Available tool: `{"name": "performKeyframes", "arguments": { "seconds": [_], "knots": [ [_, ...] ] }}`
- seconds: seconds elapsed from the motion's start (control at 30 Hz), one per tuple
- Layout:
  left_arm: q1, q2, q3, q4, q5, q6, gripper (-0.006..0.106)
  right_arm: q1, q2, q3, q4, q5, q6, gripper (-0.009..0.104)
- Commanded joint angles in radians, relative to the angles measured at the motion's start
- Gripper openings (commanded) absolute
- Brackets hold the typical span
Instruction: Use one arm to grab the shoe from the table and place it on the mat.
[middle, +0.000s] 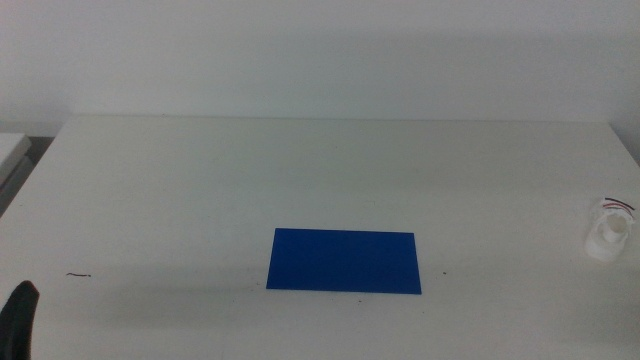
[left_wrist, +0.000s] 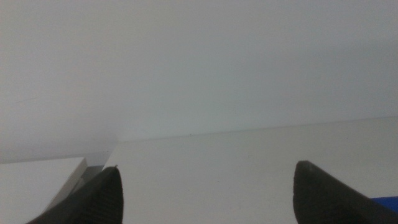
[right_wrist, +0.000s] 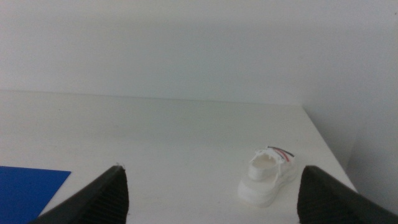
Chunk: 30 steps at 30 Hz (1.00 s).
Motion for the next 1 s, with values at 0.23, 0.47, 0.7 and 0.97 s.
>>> {"name": "performKeyframes", "arguments": {
  "seconds": [0.23, 0.47, 0.7, 0.97],
  "knots": [
    [0.003, 0.005, 0.000, -0.002, -0.012, -0.002, 0.094, 0.002, 0.029, -0.201, 0.076, 0.251, -0.008, 0.092],
    [0.003, 0.005, 0.000, -0.002, -0.012, -0.002, 0.094, 0.002, 0.320, -0.502, 0.103, 0.312, 0.026, 0.092],
    [0.003, 0.005, 0.000, -0.002, -0.012, -0.002, 0.094, 0.002, 0.786, -0.871, 0.035, 0.706, 0.484, 0.092],
    [0.003, 0.005, 0.000, -0.002, -0.012, -0.002, 0.094, -0.002, 1.268, -1.183, -0.228, 0.861, 0.665, 0.092]
  ]
}}
